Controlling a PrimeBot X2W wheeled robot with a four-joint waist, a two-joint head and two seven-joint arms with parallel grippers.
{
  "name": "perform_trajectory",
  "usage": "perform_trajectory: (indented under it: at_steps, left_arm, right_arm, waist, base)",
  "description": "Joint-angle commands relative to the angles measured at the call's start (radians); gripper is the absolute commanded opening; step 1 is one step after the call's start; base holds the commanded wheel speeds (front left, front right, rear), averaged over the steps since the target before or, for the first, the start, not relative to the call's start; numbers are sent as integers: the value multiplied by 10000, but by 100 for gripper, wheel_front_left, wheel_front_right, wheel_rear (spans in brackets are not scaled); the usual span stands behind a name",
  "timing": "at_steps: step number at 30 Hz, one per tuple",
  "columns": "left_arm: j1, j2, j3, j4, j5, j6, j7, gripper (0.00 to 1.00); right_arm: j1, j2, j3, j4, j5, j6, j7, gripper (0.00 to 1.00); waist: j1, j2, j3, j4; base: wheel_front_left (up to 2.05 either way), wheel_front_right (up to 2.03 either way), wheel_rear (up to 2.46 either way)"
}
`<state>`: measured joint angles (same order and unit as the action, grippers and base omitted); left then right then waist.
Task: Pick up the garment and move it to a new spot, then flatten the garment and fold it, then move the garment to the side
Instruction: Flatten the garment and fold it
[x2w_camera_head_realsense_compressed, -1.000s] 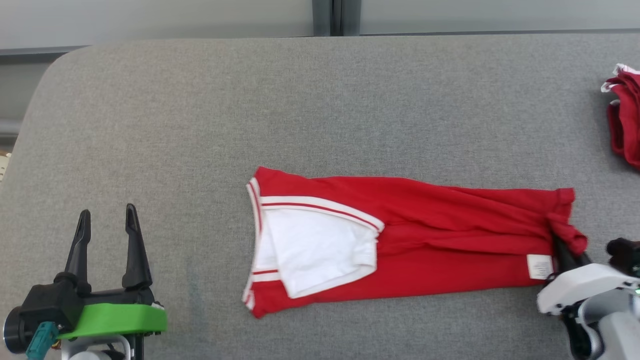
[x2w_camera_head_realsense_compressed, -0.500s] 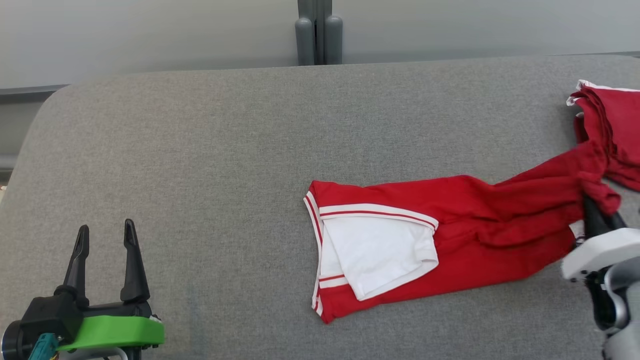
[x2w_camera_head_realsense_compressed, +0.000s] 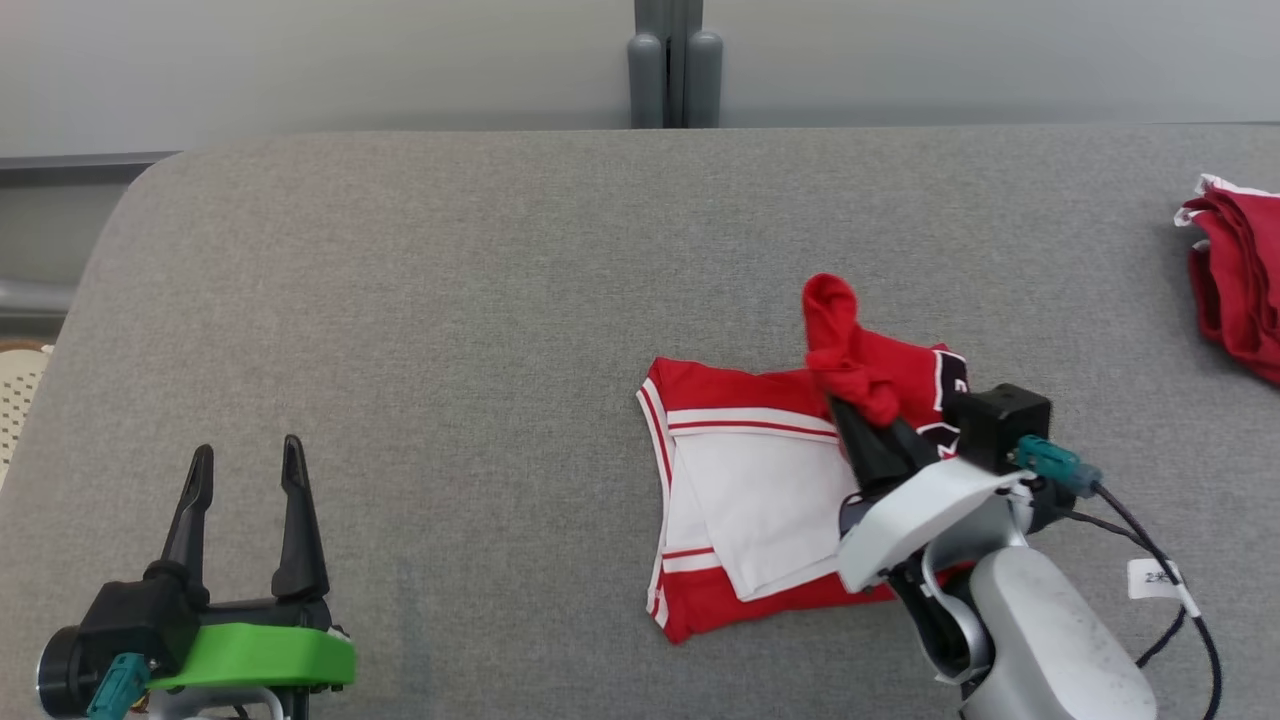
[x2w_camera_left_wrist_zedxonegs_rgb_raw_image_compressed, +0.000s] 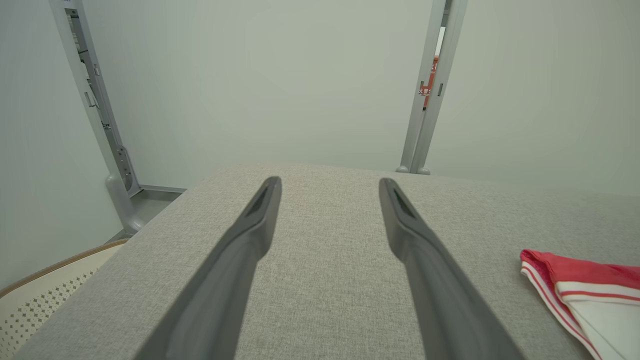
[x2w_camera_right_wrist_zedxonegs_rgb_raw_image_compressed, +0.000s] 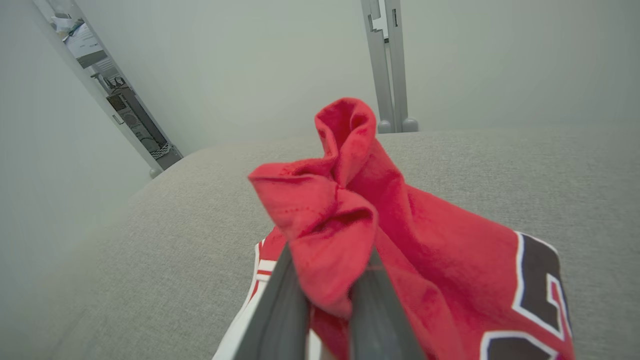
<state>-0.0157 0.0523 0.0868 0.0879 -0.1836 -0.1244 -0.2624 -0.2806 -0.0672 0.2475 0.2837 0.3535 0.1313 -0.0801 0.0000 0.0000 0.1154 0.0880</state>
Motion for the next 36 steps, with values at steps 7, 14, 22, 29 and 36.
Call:
perform_trajectory:
  at_steps: [7,14,22,29,36]
  left_arm:
    - [-519,-15,-289,159,-83,-52,-29,100]
    - [-569,-15,-333,235,-165,-9,-29,100]
    - [-355,-13,-188,239,-107,7,-29,100]
    - [-249,-12,-151,199,-30,2,-28,100]
    - [-2,-9,45,191,55,-10,-29,100]
  right_arm:
    - [-462,141,1341,783,158,-12,-245,0]
    - [-668,146,1846,1549,937,-12,-963,100]
    - [-813,-103,530,1398,356,-12,-1577,100]
    - [-47,-883,-854,407,29,-12,-1715,100]
    - [1316,-1308,-1820,-786,-296,-12,-1776,100]
  waist:
    - [0,0,407,573]
    - [0,0,470,564]
    - [0,0,112,-75]
    - [0,0,-135,-563]
    - [0,0,-416,-905]
  base:
    - [0,0,0]
    - [0,0,0]
    - [0,0,0]
    - [0,0,0]
    - [0,0,0]
